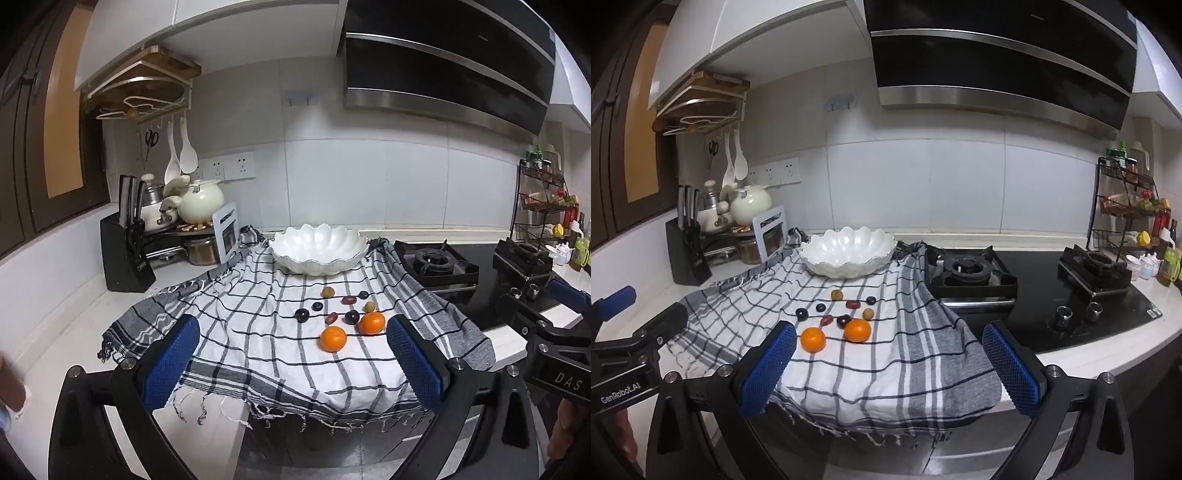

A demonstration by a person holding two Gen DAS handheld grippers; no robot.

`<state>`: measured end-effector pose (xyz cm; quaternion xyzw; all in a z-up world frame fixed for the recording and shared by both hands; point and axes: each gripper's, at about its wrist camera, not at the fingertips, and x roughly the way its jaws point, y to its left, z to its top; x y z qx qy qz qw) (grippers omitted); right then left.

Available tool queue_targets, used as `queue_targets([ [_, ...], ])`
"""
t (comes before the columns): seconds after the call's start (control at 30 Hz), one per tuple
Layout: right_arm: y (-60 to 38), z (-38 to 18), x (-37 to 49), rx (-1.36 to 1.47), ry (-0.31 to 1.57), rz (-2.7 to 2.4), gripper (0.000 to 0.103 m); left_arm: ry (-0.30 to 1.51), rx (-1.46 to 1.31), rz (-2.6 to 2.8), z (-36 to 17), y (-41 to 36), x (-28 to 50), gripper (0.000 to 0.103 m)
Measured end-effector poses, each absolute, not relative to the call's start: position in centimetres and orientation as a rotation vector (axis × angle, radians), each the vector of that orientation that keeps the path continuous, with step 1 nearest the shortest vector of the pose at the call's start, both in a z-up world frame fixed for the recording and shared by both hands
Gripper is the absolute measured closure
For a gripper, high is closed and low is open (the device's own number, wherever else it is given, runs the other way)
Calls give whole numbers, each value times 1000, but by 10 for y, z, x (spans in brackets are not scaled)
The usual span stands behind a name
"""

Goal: Organize fruits

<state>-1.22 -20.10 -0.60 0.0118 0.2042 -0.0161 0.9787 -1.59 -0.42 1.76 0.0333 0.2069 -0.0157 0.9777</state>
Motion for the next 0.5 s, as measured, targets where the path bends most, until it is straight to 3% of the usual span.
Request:
queue_targets([
  [0.5, -205, -1, -19, 21, 387, -44, 1, 387, 50, -49, 20, -6, -24, 0],
])
